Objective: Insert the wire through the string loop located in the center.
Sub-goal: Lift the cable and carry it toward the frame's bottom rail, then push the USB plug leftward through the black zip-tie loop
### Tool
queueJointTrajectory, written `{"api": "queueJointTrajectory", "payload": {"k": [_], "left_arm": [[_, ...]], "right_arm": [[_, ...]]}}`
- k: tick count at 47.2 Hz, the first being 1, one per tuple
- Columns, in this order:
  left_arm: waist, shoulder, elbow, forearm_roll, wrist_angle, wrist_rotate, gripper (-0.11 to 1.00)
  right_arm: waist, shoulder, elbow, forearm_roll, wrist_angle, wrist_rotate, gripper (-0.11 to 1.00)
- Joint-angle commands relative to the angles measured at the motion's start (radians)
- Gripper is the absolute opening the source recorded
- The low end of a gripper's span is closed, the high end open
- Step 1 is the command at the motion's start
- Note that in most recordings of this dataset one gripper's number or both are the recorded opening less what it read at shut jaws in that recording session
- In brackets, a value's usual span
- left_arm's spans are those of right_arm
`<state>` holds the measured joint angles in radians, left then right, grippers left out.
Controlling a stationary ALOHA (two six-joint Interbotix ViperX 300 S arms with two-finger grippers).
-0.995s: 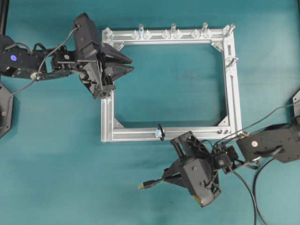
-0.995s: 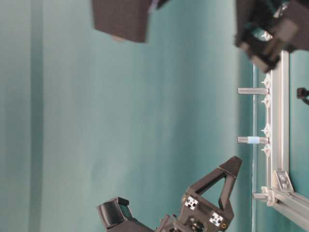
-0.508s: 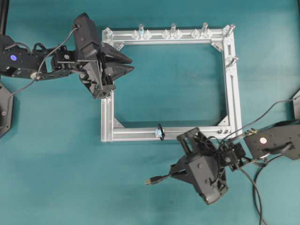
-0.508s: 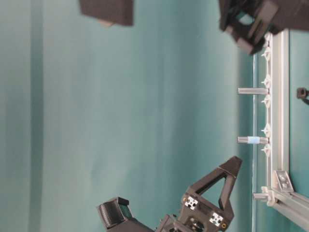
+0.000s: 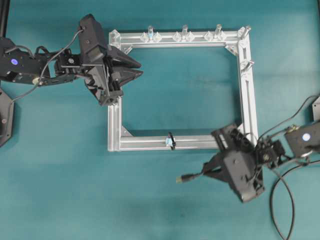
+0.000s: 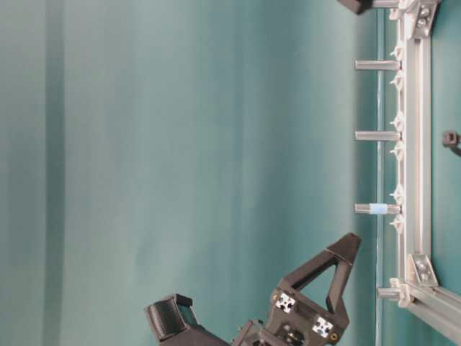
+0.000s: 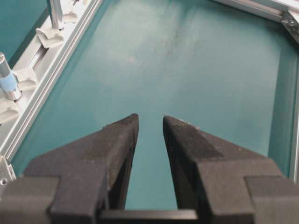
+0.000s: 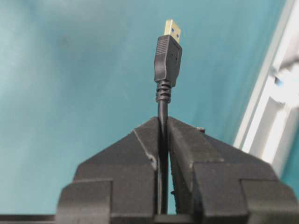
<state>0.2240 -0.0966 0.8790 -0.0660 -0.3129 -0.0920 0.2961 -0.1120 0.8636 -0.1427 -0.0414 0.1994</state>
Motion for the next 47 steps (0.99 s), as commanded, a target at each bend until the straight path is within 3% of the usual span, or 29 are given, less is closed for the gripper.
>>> {"api": "queueJointTrajectory", "payload": {"k": [1, 23, 47], "left_arm": [[-0.003, -0.021, -0.011, 0.003, -0.008, 0.009, 0.31], [-0.011, -0.021, -0.009, 0.003, -0.008, 0.009, 0.31], [-0.015, -0.021, -0.011, 0.003, -0.008, 0.009, 0.31]], "right_arm": [[-0.02, -0.048, 0.011, 0.006, -0.003, 0.006, 0.07], [-0.133, -0.127, 0.1, 0.006, 0.055, 0.072, 0.07], [-0.153, -0.138, 0.109, 0.006, 0.018, 0.074, 0.07]]}}
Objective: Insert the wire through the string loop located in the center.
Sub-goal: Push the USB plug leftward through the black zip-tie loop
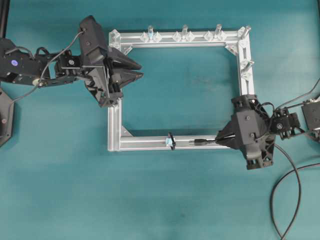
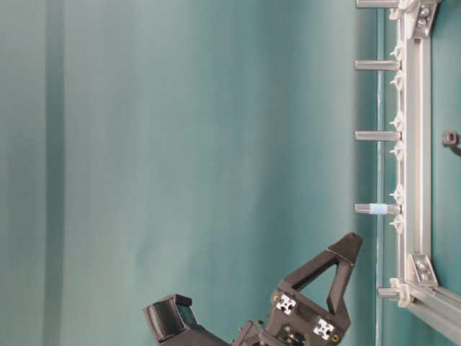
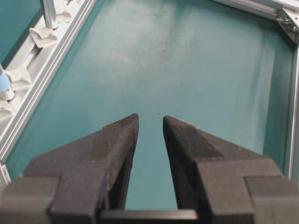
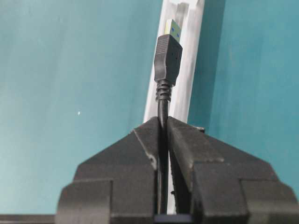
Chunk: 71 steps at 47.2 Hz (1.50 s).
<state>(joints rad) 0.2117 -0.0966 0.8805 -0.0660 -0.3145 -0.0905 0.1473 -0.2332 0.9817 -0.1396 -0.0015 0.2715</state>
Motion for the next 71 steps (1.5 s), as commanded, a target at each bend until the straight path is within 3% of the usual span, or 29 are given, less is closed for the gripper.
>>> {"api": "queueJointTrajectory", "payload": {"k": [1, 47, 71], "left_arm": [[-0.005, -0.021, -0.012, 0.003, -0.006, 0.008, 0.31], [-0.012, -0.021, -0.015, 0.003, -0.006, 0.005, 0.31], [-0.012, -0.021, -0.012, 0.003, -0.006, 0.006, 0.31]], "right_arm": [[-0.006, -0.017, -0.009, 0.003, -0.025, 0.003, 0.07], [-0.011, 0.0, -0.018, 0.003, -0.029, 0.003, 0.07], [-0.02, 0.114, -0.118, 0.003, -0.077, 0.025, 0.07]]}}
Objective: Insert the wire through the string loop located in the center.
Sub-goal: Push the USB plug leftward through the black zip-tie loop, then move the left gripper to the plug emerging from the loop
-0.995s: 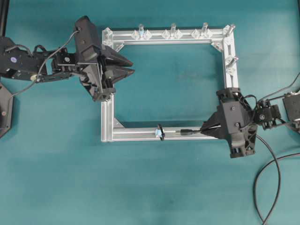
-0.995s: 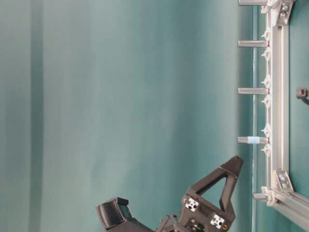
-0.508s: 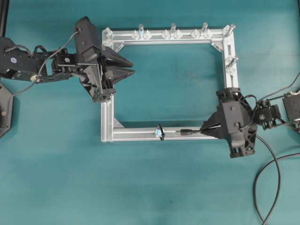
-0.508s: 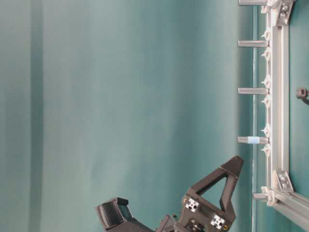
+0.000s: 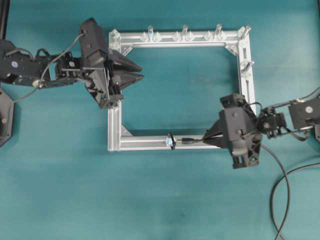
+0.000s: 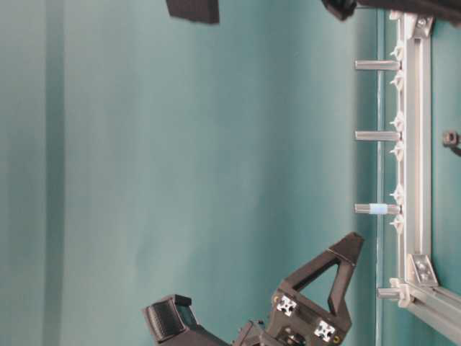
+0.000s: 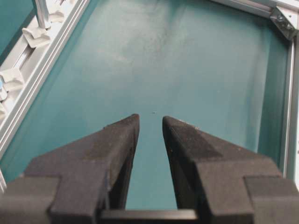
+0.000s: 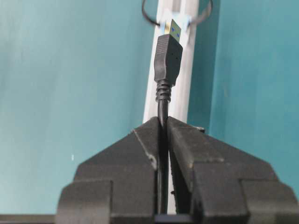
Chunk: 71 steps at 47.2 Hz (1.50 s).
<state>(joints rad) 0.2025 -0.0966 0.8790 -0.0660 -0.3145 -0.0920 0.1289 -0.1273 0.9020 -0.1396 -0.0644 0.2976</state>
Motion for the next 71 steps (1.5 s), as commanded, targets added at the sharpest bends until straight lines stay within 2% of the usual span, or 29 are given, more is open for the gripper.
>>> {"api": "queueJointTrajectory", "payload": {"k": [1, 27, 64, 71], "left_arm": [[-0.003, -0.021, -0.012, 0.003, -0.005, 0.008, 0.31], [-0.02, -0.021, -0.009, 0.003, -0.005, 0.008, 0.3], [-0.043, -0.021, 0.002, 0.003, -0.005, 0.006, 0.3], [-0.066, -0.025, 0.002, 0.003, 0.003, 0.008, 0.32]], "right_arm": [[-0.002, 0.012, -0.044, 0.003, -0.015, -0.002, 0.07], [-0.012, 0.13, -0.167, 0.003, -0.02, -0.002, 0.07], [-0.028, 0.152, -0.186, 0.003, -0.02, -0.002, 0.07], [-0.028, 0.152, -0.186, 0.003, -0.02, -0.002, 0.07]]}}
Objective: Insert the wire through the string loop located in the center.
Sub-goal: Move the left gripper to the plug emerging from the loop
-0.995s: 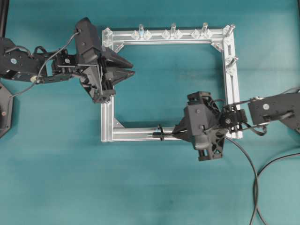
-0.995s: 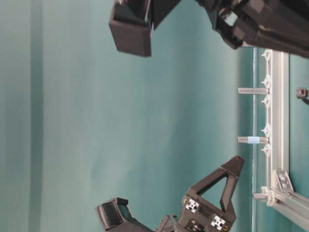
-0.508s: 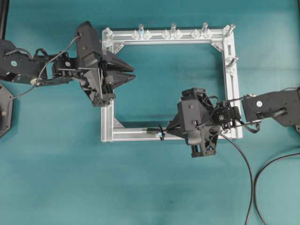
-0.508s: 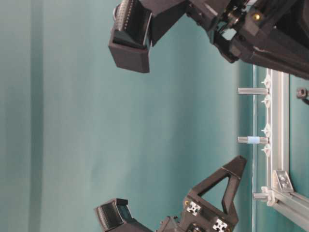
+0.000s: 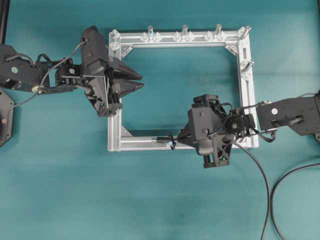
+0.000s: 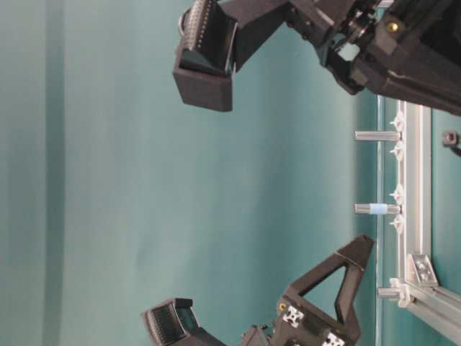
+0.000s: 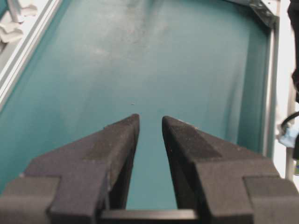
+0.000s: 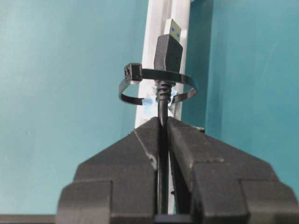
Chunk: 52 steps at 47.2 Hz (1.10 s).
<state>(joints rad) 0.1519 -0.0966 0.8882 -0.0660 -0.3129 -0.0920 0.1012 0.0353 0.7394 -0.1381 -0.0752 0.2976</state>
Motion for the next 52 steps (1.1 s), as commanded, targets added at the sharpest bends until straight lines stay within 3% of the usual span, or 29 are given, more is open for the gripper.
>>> {"api": "queueJointTrajectory", "payload": {"k": [1, 5, 12, 16, 27, 52], "left_arm": [[-0.017, -0.026, -0.009, 0.003, 0.005, 0.008, 0.34], [-0.026, -0.035, -0.014, 0.003, 0.048, 0.008, 0.43], [-0.038, -0.069, -0.025, 0.003, 0.166, 0.011, 0.78], [-0.044, -0.095, -0.029, 0.003, 0.242, 0.012, 0.89], [-0.075, -0.123, -0.052, 0.012, 0.367, 0.012, 0.89], [-0.202, 0.029, -0.218, 0.012, 0.379, 0.005, 0.89]], "right_arm": [[0.0, -0.011, -0.023, 0.002, -0.009, -0.002, 0.07], [0.0, -0.011, -0.023, 0.002, -0.009, -0.002, 0.07], [0.0, -0.011, -0.023, 0.002, -0.009, -0.002, 0.07], [0.0, -0.011, -0.023, 0.002, -0.009, -0.002, 0.07], [0.0, -0.011, -0.023, 0.002, -0.009, -0.002, 0.07], [0.0, -0.011, -0.029, 0.002, -0.009, -0.002, 0.07]]}}
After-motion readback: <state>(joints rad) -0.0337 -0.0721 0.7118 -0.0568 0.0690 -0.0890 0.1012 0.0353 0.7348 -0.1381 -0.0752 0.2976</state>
